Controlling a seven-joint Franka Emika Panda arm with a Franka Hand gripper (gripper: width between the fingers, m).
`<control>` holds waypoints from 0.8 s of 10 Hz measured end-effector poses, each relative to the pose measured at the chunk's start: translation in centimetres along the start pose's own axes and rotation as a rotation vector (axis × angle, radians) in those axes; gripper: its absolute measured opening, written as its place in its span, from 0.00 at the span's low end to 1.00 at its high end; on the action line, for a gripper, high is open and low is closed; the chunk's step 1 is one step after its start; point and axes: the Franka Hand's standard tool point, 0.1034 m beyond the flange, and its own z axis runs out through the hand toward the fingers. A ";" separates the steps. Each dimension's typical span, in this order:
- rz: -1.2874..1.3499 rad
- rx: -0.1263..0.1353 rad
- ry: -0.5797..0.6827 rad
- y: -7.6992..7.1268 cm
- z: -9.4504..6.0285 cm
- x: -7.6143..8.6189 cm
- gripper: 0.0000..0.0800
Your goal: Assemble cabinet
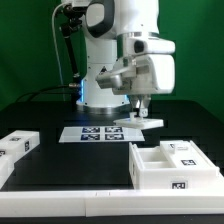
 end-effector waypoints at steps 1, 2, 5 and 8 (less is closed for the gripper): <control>0.035 0.002 -0.014 0.3 -0.5 -0.4 0.09; 0.025 0.004 -0.012 0.2 -0.4 -0.3 0.09; 0.176 0.006 -0.011 0.2 -0.4 -0.4 0.09; 0.329 0.011 -0.073 0.8 -3.1 -0.7 0.09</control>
Offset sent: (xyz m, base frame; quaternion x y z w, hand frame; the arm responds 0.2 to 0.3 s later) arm 0.0000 0.0000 0.0000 0.0000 0.0000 0.1296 0.9916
